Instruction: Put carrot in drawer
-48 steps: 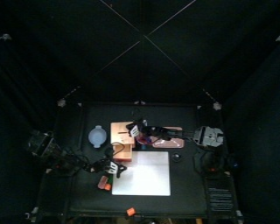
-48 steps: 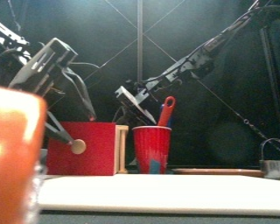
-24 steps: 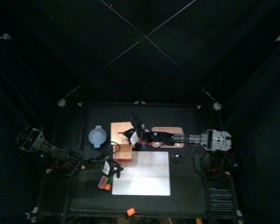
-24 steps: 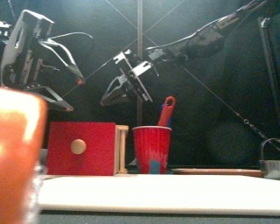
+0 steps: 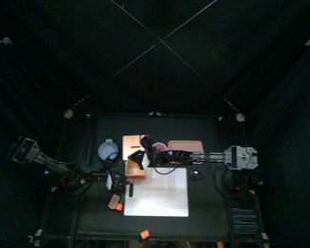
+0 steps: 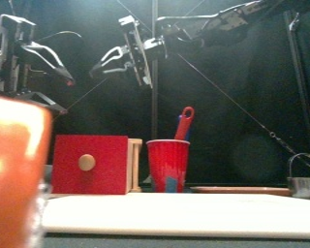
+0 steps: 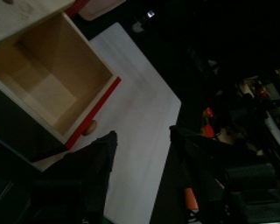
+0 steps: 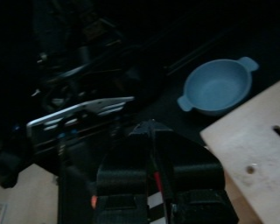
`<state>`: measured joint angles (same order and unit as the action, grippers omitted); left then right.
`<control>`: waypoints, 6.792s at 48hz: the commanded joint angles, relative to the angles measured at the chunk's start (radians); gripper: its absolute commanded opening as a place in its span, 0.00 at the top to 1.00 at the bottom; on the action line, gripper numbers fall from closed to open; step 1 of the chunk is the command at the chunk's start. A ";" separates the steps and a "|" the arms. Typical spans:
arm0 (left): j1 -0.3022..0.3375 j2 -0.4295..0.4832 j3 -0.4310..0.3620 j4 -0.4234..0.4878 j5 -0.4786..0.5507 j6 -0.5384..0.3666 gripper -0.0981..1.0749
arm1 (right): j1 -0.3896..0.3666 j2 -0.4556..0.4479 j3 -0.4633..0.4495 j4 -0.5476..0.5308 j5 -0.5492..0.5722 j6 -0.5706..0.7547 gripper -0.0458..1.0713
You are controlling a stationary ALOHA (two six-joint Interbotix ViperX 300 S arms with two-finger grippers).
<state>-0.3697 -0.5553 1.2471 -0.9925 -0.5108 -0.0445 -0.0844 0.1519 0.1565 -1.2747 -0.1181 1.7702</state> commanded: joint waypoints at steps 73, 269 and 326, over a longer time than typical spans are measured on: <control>0.249 -0.173 0.123 0.166 0.012 0.003 0.17 | 0.341 0.322 -0.196 0.176 0.187 -0.086 0.05; 0.273 -0.173 0.173 0.166 0.081 0.002 0.17 | 0.354 0.696 -0.831 0.857 0.850 -0.769 0.12; 0.284 -0.181 0.173 0.179 0.084 0.005 0.17 | 0.278 0.327 -0.545 0.598 1.005 -0.790 0.38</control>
<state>-0.0936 -0.7348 1.4343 -0.8191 -0.4218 -0.0430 0.2209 0.5706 -0.4188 -0.6657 0.8836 0.9787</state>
